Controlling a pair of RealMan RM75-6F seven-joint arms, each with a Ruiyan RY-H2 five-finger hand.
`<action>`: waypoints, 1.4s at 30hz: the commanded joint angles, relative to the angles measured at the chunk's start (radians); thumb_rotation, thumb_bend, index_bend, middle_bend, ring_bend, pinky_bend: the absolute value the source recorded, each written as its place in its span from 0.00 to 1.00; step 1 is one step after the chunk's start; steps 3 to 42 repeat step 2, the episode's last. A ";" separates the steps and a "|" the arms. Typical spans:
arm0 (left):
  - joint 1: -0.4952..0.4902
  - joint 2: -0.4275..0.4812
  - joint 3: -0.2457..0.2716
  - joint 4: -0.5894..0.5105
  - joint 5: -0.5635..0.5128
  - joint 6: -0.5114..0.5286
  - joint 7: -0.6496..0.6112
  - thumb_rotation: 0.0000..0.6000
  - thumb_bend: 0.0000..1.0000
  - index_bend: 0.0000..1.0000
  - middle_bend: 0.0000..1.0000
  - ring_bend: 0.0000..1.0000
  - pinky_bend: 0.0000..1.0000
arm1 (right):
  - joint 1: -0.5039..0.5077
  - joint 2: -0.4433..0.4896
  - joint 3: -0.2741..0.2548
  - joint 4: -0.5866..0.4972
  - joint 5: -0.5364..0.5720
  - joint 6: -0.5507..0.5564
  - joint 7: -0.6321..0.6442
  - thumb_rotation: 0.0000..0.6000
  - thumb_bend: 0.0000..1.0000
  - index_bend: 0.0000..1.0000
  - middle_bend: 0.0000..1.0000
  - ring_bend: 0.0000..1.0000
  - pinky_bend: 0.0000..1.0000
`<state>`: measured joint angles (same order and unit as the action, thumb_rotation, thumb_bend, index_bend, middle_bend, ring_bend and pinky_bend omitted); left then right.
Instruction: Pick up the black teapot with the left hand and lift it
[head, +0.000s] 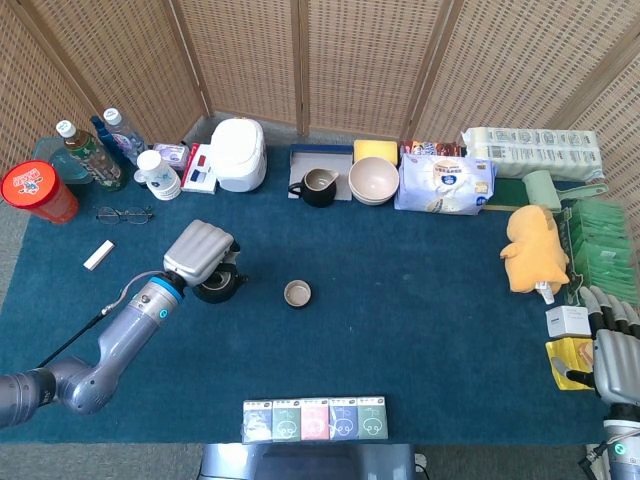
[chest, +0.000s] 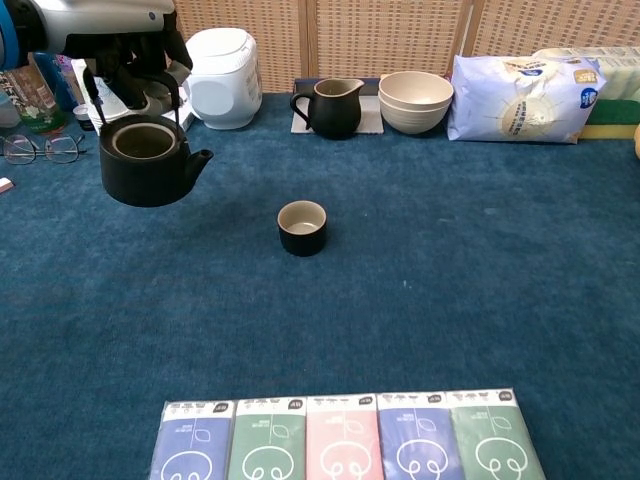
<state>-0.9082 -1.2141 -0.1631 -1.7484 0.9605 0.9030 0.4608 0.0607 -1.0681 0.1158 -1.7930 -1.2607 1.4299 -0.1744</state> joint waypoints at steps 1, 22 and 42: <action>-0.005 -0.001 0.000 -0.001 -0.007 0.000 0.006 1.00 0.43 0.77 0.93 0.81 0.95 | 0.000 -0.001 0.000 0.000 0.001 0.001 -0.001 1.00 0.00 0.00 0.00 0.00 0.00; -0.007 -0.002 0.000 -0.001 -0.012 -0.001 0.007 1.00 0.43 0.77 0.93 0.81 0.95 | 0.000 0.000 0.000 -0.001 0.002 0.000 -0.001 1.00 0.00 0.00 0.00 0.00 0.00; -0.007 -0.002 0.000 -0.001 -0.012 -0.001 0.007 1.00 0.43 0.77 0.93 0.81 0.95 | 0.000 0.000 0.000 -0.001 0.002 0.000 -0.001 1.00 0.00 0.00 0.00 0.00 0.00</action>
